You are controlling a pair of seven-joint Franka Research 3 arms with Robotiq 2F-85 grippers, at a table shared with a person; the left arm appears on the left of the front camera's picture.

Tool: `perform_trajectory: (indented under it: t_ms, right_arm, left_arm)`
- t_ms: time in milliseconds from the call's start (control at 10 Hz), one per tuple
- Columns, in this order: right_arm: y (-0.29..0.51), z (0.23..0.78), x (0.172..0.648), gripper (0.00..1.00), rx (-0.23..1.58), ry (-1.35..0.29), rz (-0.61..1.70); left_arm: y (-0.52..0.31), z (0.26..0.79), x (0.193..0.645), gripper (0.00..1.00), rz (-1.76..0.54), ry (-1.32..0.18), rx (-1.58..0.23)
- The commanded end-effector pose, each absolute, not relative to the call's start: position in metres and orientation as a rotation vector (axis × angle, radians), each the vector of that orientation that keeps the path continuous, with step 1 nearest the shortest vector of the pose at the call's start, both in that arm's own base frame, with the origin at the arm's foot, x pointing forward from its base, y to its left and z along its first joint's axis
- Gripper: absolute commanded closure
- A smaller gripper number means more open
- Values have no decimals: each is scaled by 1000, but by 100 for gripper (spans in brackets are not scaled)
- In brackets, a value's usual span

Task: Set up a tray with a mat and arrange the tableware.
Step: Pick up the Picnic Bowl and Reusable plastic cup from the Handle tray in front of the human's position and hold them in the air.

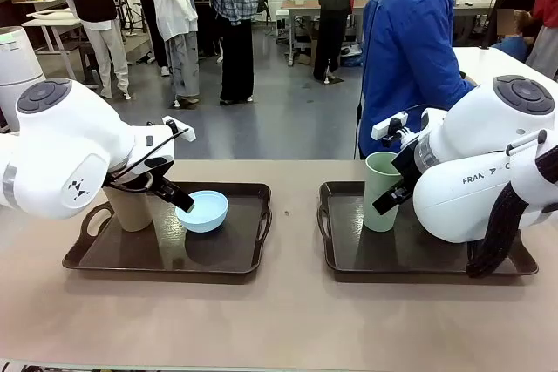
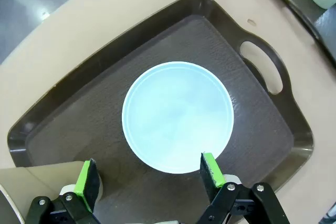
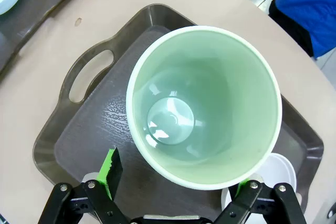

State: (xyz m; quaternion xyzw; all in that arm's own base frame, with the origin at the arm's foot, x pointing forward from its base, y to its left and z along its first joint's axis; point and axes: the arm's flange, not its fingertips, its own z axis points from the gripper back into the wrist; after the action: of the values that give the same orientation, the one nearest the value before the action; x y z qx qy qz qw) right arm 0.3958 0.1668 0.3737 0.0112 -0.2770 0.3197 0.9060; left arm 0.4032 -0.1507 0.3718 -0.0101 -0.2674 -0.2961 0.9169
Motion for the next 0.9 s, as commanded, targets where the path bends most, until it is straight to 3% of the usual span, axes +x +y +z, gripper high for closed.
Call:
perform_trajectory:
  t_ms: [0, 500, 800]
  right_arm:
    - [167, 374, 396, 0, 23, -572, 660]
    - [167, 374, 396, 0, 23, -572, 660]
    - [154, 402, 344, 0, 45, -448, 526]
  left_arm:
    - [-151, 372, 403, 0, -609, -550, -21]
    - [-151, 372, 403, 0, -609, -550, -21]
    - [-151, 398, 348, 0, -637, -500, 5]
